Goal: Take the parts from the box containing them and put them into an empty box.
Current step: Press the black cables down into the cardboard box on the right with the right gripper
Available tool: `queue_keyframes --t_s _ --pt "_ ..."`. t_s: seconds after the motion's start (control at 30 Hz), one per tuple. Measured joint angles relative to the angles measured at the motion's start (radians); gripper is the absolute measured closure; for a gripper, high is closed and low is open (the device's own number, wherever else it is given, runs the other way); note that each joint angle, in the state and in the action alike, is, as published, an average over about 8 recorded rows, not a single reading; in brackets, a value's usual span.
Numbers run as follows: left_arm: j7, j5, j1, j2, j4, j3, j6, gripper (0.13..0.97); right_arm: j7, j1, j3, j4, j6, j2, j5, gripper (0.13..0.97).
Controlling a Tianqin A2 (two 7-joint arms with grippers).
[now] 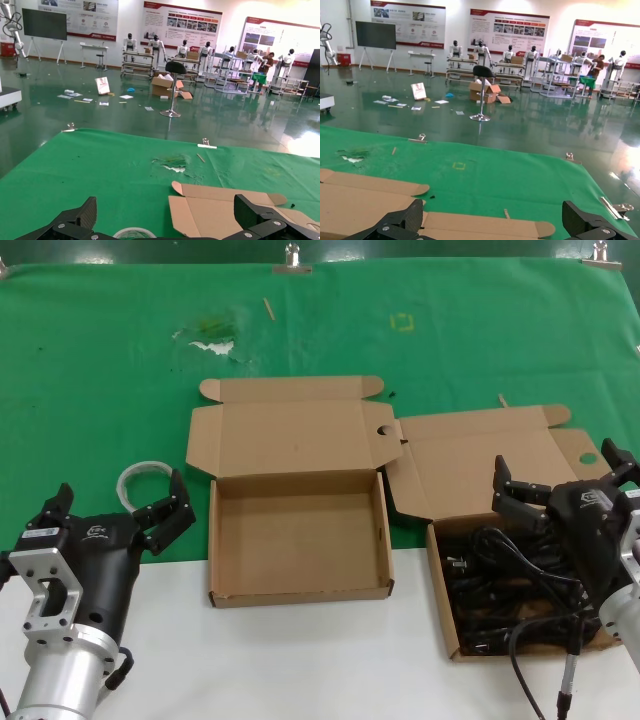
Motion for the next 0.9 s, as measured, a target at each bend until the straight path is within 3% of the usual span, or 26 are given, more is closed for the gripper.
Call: queue_keyframes --t_s 0.7,0.9 --pt "0.000 0.000 0.000 0.000 0.000 0.000 0.000 0.132 0.000 0.000 0.000 0.000 0.000 0.000 0.000 0.129" --pt "0.000 0.000 0.000 0.000 0.000 0.000 0.000 0.165 0.000 0.000 0.000 0.000 0.000 0.000 0.000 0.129"
